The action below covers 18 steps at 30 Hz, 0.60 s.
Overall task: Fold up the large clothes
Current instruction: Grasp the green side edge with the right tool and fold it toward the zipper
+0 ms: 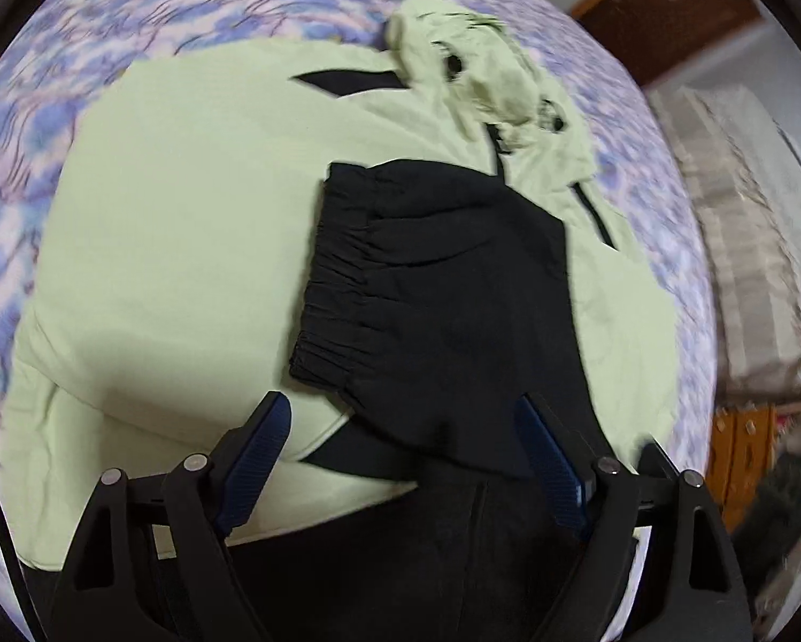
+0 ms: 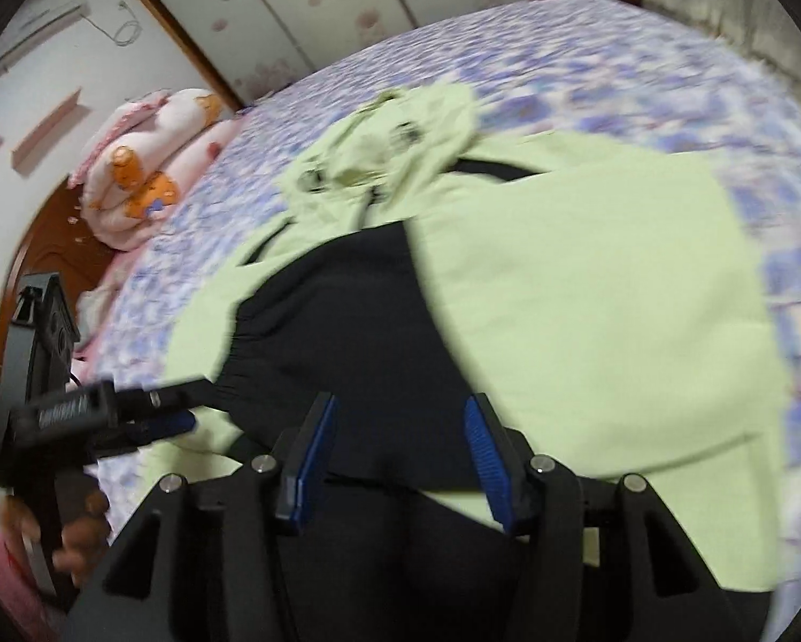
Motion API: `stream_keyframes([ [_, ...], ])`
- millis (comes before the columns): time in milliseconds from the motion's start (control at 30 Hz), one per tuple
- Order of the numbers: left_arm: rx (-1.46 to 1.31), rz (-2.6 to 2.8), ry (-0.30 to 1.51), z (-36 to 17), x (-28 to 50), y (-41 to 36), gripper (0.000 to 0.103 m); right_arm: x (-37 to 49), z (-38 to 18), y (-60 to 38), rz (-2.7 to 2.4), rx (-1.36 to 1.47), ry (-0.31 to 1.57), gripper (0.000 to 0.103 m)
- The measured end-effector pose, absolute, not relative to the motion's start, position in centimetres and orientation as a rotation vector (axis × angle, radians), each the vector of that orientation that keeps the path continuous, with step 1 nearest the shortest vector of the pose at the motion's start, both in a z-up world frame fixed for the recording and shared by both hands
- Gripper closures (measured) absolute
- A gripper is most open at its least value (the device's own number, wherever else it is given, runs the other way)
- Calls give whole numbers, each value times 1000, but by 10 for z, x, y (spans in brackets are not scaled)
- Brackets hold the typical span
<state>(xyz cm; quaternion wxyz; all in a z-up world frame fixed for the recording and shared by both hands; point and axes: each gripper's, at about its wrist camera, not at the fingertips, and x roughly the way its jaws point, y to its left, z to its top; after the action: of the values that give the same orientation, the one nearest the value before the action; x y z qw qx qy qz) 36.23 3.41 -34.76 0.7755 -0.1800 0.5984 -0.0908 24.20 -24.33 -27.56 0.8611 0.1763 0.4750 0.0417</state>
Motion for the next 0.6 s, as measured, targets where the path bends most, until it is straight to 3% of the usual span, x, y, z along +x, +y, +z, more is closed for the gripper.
stream_keyframes([
  [100,-419,-124,1294,-362,367,27,31,224,-277,-276,31,352,1019,53],
  [200,-451,-18,1267,-371,371,28,55,210,-281,-304,-12,336,1031,53],
  [267,-477,48,1239,-373,374,30,59,204,-285,-319,-35,326,1045,53],
  [333,-523,93,1208,-373,375,33,76,200,-290,-333,-57,328,1058,53],
  [367,-543,120,1206,-374,377,33,90,199,-290,-338,-63,338,1060,53],
  [600,-474,192,1126,-343,388,22,94,203,-287,-365,-93,378,1040,53],
])
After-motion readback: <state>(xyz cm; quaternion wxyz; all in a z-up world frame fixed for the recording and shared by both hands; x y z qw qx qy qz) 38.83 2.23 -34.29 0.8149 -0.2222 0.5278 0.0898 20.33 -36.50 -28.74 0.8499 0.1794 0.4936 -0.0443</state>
